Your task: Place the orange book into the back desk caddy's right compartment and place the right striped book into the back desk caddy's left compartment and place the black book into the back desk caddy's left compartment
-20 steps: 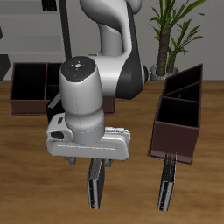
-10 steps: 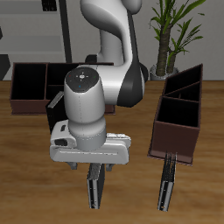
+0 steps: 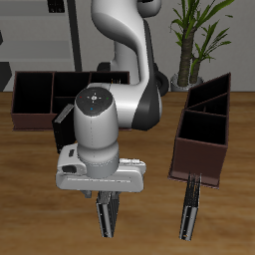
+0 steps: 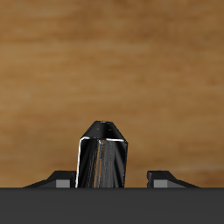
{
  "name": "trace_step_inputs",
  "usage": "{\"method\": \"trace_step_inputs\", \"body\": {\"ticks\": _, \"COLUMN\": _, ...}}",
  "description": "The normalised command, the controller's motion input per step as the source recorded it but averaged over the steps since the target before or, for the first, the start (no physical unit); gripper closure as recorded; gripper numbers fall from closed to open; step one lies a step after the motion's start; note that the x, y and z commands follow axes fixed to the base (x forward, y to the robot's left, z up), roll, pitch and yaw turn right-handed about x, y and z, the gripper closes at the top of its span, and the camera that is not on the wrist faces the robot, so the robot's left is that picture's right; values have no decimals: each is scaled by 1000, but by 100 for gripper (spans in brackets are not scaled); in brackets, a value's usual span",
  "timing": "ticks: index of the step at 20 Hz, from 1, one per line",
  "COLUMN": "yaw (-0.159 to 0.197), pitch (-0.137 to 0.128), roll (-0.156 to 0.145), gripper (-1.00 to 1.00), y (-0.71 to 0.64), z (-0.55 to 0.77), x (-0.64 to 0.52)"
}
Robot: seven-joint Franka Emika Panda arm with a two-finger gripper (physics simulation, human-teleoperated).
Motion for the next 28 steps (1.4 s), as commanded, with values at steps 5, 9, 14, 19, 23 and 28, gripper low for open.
{"method": "trace_step_inputs", "body": {"ticks": 5, "yaw": -2, "pitch": -9, "roll": -22, "gripper": 100, "y": -180, "z": 38, "x": -21}}
{"method": "trace_step_inputs", "body": {"ticks": 9, "yaw": 15, "pitch": -110, "roll": 54, "gripper": 100, "y": -76, "z": 529, "x": -417}}
{"method": "trace_step_inputs", "body": {"ticks": 14, "yaw": 20, "pitch": -128, "roll": -43, "gripper": 100, "y": -680, "z": 909, "x": -612}}
{"method": "trace_step_inputs", "body": {"ticks": 19, "yaw": -10, "pitch": -161, "roll": 11, "gripper": 100, "y": -686, "z": 1180, "x": -1174}}
{"method": "trace_step_inputs", "body": {"ticks": 23, "yaw": 77, "pitch": -149, "roll": 23, "gripper": 100, "y": -757, "z": 1091, "x": -1560}}
{"method": "trace_step_inputs", "body": {"ticks": 28, "yaw": 47, "pitch": -73, "roll": -7, "gripper": 100, "y": -545, "z": 449, "x": -1086}}
